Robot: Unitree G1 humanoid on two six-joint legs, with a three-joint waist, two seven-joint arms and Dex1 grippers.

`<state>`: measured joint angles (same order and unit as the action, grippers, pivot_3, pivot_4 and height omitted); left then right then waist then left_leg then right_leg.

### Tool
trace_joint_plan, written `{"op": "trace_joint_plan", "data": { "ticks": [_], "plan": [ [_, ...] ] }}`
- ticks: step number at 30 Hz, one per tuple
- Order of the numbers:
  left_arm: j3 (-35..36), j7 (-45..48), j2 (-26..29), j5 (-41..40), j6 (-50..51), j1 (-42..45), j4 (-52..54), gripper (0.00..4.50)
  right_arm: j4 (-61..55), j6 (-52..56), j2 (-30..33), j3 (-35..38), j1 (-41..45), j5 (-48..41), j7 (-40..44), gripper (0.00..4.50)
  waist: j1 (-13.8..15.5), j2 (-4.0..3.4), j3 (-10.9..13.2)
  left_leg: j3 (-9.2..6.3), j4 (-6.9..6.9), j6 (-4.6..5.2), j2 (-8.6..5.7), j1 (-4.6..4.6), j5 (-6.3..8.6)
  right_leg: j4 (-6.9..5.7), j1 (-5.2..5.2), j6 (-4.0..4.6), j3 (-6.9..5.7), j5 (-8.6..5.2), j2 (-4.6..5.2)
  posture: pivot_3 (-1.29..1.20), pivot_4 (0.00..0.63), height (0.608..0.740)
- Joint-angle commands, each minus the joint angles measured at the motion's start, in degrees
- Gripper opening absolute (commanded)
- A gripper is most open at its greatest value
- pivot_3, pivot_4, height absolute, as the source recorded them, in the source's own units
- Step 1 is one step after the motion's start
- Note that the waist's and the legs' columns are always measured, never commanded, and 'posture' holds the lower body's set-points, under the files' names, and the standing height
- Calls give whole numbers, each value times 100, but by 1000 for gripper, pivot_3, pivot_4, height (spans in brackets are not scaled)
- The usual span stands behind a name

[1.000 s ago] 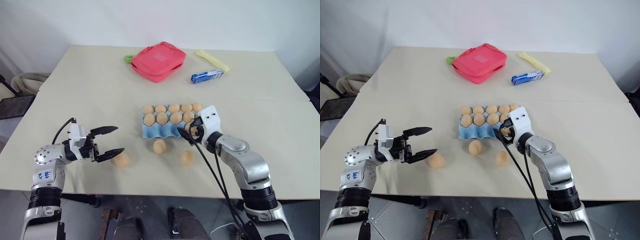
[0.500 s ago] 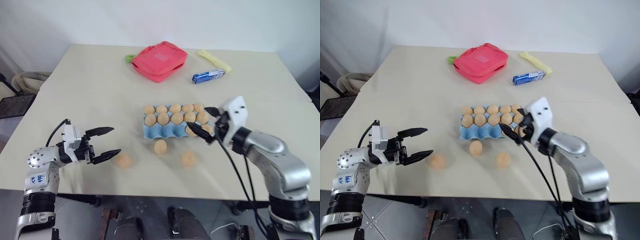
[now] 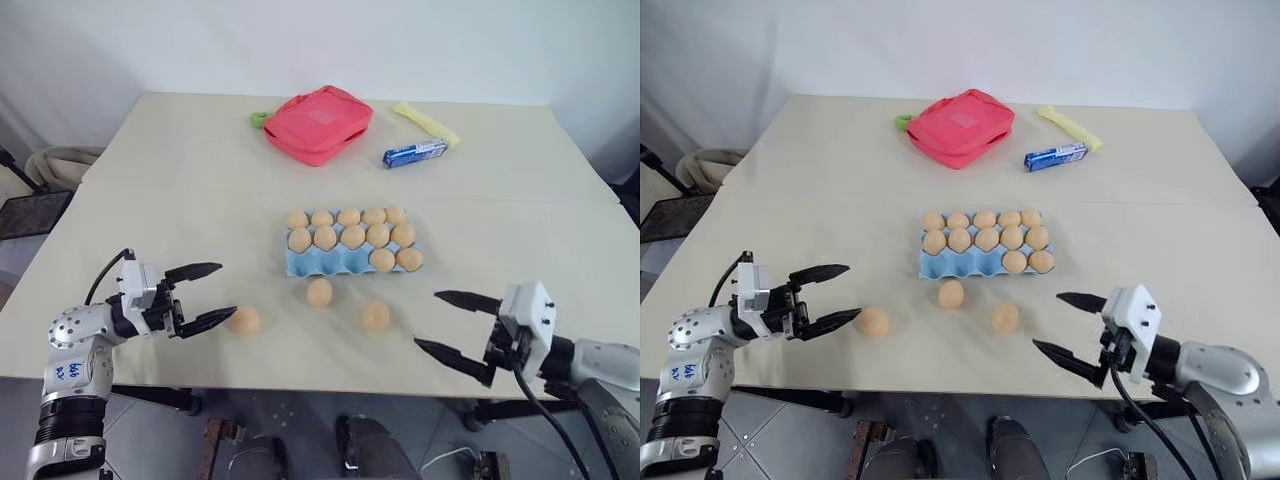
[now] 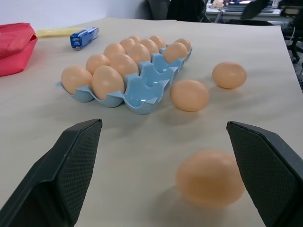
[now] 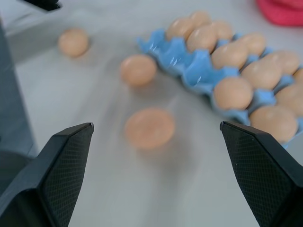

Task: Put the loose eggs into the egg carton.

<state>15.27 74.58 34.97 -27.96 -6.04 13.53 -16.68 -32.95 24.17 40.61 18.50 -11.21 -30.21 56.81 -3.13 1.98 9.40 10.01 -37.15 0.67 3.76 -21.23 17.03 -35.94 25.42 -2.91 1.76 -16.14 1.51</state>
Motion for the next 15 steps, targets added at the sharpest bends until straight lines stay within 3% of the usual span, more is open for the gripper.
{"op": "trace_joint_plan", "data": {
  "ticks": [1,15],
  "plan": [
    [155,-5,80,-179,-16,-10,140,4500,52,-472,74,252,-212,-26,216,4471,4,2,-1,0,0,0,0,0,0,1,0,0,0,0,0,0,150,740],
    [146,60,198,-189,53,250,-95,4500,844,-1642,7,589,-919,42,616,4471,22,4,-2,-1,0,-1,-1,1,1,2,-3,2,-1,-1,2,0,150,740]
  ]
}}
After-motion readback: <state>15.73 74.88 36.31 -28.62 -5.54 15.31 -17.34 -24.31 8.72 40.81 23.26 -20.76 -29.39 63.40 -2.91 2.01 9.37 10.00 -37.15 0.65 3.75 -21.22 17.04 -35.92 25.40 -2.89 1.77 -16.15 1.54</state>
